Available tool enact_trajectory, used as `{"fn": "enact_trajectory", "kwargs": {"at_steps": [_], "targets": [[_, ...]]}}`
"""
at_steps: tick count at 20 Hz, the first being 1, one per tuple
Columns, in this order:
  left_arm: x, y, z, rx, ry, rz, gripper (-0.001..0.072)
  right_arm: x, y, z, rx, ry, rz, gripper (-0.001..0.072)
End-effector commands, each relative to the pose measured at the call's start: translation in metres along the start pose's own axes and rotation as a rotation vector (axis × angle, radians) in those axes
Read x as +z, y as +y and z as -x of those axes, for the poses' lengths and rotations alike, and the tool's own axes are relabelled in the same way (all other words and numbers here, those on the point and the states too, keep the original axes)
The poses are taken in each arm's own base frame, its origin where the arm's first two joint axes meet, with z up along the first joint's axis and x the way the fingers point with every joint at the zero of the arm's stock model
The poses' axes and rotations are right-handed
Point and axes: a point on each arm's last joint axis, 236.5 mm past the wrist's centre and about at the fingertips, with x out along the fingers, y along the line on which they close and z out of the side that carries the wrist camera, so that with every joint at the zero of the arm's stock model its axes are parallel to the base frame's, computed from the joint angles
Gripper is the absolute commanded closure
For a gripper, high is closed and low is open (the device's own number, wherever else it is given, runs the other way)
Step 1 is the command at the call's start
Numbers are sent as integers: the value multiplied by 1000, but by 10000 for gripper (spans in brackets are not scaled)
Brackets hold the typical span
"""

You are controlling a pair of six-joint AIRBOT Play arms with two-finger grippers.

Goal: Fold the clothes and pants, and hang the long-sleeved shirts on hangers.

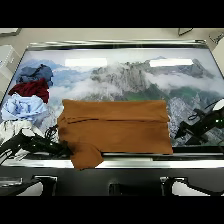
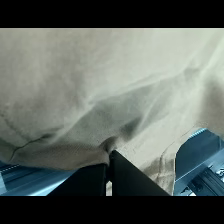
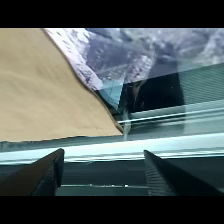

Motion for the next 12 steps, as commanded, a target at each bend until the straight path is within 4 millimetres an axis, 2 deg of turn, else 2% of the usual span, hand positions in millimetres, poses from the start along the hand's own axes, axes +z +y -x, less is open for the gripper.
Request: {"fn": "enact_trajectory", "kwargs": {"at_steps": [1, 4, 7, 9, 11, 12], "targets": [[2, -1, -1, 9, -10, -9, 687, -10, 0, -37, 33, 38, -24, 111], [1, -2, -1, 7, -4, -9, 687, -11, 5, -57, 71, 30, -13, 113], [1, -2, -1, 6, -4, -9, 687, -18, 8, -70, 92, 48, -26, 124], [1, -2, -1, 7, -4, -10, 687, -14, 13, -75, 122, 29, -34, 201], [1, -2, -1, 7, -4, -10, 687, -11, 17, -76, 139, 15, -41, 388], [1, -2, -1, 7, -4, -13, 687, -12, 19, -75, 147, 18, -42, 520]]}}
